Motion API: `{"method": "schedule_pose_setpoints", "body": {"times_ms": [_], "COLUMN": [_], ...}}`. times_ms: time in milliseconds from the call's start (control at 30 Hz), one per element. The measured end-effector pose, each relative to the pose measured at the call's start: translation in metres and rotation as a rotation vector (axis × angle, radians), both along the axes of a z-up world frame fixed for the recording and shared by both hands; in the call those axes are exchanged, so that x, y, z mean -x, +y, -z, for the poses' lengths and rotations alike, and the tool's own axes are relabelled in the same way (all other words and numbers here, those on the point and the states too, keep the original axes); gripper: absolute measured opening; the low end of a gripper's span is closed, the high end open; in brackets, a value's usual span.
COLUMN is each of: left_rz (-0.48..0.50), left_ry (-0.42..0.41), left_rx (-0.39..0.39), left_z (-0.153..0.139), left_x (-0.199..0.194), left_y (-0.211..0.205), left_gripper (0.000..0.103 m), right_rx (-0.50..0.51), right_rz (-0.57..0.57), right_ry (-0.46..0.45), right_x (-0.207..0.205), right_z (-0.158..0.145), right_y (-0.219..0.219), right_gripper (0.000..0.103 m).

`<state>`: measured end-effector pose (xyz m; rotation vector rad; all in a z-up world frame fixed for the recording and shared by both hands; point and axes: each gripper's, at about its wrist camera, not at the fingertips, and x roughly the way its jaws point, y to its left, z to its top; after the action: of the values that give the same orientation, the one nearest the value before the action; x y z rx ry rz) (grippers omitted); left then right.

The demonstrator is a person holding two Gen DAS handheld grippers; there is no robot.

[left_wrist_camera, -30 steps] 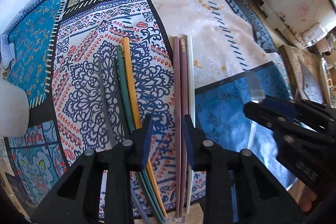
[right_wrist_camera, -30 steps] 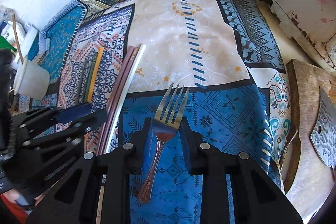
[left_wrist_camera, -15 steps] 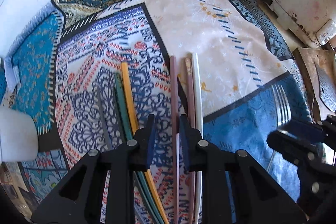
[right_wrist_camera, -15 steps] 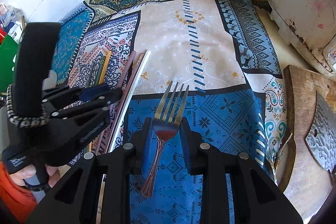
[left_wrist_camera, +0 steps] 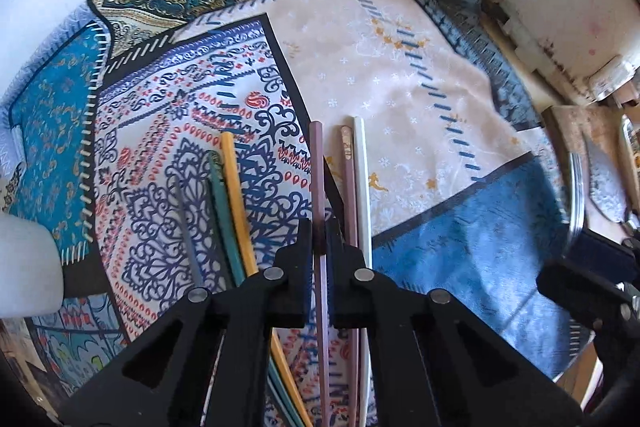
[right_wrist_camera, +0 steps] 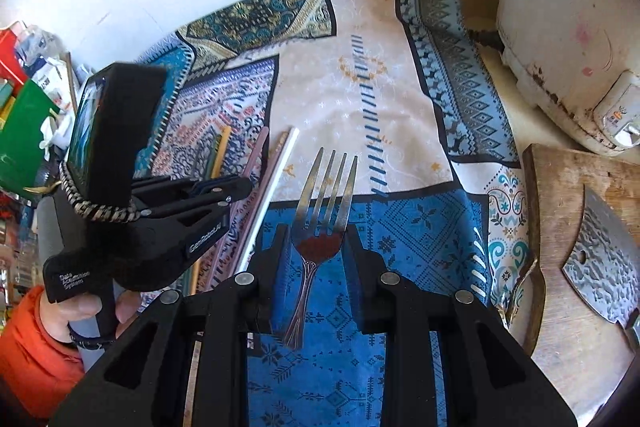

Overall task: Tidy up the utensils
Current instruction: 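Grasp a dark brown chopstick with the left tool, then carry the silver fork and brown chopstick over the white cup with both tools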

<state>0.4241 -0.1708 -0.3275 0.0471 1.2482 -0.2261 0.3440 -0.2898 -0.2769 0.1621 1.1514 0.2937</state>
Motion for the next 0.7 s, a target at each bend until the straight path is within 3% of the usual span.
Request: {"method": "schedule_pose_setpoints", "body": {"times_ms": [367,700], "left_rz": [-0.040,-0.086], "left_ry": [-0.126,-0.256], "left_rx": [0.119,0.171], "left_z": [-0.071,-0.124], "left_x": [0.053,0.088], "left_y": [0.037,0.059], "left_gripper": [0.004,0.004], "right_rx": [-0.006,-0.022], "right_rz": [-0.006,-0.044], "right_ry": [-0.062,-0.126], "right_x": [0.000,0.005], "right_z": [-0.023,-0.050], "right_y": [0.011,0.034], "right_gripper": [0.023,0.023]}}
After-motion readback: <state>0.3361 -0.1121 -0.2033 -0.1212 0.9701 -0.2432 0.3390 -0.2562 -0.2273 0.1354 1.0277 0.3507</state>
